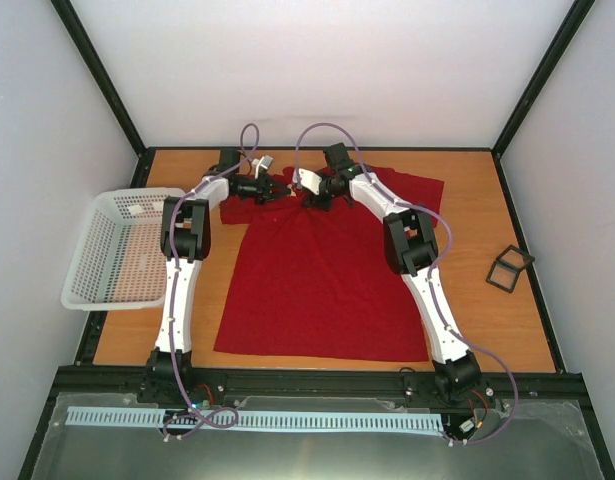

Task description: Pin the brooch onto the clothing

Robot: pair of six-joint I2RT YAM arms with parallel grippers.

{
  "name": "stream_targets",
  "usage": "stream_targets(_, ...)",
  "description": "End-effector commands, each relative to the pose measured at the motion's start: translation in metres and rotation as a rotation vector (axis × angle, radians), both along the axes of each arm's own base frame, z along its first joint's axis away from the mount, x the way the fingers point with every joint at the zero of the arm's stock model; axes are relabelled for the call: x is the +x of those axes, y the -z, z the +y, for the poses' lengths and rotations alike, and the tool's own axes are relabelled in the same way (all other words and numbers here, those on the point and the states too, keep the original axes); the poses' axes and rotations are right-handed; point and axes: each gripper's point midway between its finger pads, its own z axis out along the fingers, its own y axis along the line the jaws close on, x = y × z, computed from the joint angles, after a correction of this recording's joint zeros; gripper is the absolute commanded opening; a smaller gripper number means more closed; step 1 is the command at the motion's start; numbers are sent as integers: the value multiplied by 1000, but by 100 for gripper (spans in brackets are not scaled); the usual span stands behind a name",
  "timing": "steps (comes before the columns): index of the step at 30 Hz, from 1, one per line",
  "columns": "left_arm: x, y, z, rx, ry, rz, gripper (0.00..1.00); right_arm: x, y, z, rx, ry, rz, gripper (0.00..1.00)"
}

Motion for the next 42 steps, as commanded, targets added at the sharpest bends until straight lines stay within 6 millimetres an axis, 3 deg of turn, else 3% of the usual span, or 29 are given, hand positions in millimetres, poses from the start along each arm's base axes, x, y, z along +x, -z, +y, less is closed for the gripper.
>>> stream_targets(1, -4, -4, -6, -26, 35, -15, 1, 4, 1, 6, 9, -5, -17, 35)
stream_targets(14, -9, -5, -15, -18, 51, -26, 1, 1, -4, 14, 54, -22, 11, 3)
stream_targets(21, -9, -2, -23, 4, 47, -51, 1, 6, -9, 16, 78, 24, 44, 3)
stream_targets(26, -11, -11, -30, 3, 44, -104, 1, 12, -15, 16, 108, 74, 67, 3)
stream_targets(38, -33, -14, -30, 3, 63, -118, 1, 25, -13, 7, 94, 155, 55, 3)
stream_targets(40, -28, -14, -27, 7, 52, -124, 1, 23, -17, 6, 96, 151, 62, 12)
stream_targets(42, -25, -14, -26, 10, 47, -142, 1, 21, -24, 3, 89, 156, 57, 31)
